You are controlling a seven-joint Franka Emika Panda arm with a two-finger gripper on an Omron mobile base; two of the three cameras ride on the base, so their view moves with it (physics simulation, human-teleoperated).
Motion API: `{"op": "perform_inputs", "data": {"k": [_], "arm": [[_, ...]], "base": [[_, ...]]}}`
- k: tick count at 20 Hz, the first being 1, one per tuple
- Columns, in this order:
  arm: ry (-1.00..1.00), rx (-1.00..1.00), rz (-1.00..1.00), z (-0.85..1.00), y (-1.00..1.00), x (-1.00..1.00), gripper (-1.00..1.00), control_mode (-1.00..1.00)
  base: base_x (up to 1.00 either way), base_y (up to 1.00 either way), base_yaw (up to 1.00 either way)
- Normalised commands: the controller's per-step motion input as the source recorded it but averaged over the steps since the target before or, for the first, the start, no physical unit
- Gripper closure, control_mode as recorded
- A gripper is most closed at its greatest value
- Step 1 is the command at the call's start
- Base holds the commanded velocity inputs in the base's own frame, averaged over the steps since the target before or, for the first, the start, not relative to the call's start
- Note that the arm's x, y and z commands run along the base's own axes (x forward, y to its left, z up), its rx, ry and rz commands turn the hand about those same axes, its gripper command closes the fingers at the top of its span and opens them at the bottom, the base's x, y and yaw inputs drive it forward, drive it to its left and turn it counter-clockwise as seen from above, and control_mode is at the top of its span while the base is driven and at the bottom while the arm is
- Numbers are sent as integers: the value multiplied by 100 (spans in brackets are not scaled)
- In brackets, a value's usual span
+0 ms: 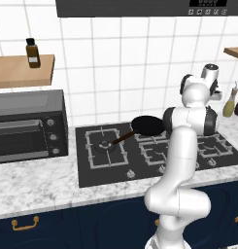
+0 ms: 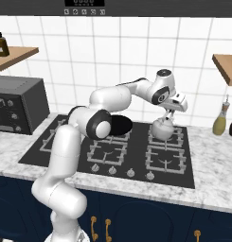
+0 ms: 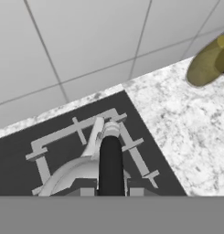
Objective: Pick the kettle from the counter and place it on a stove burner. Then turn the burner on.
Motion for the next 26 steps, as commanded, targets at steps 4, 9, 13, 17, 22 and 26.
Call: {"op": "perform_inputs", "data": {"k": [4,9,13,17,22,26], "arm": [[-12,0,0,5,0,0,100,-100],[-1,0,0,-6,0,0,100,-100],[0,0,0,-15,0,0,100,-100],[0,0,0,0,0,0,100,-100],[0,0,0,0,0,0,-100,-100],[0,0,0,0,0,0,-100,-100]], "base": [[0,0,0],[0,0,0],[0,0,0],[0,0,0],[0,0,0],[0,0,0]]}}
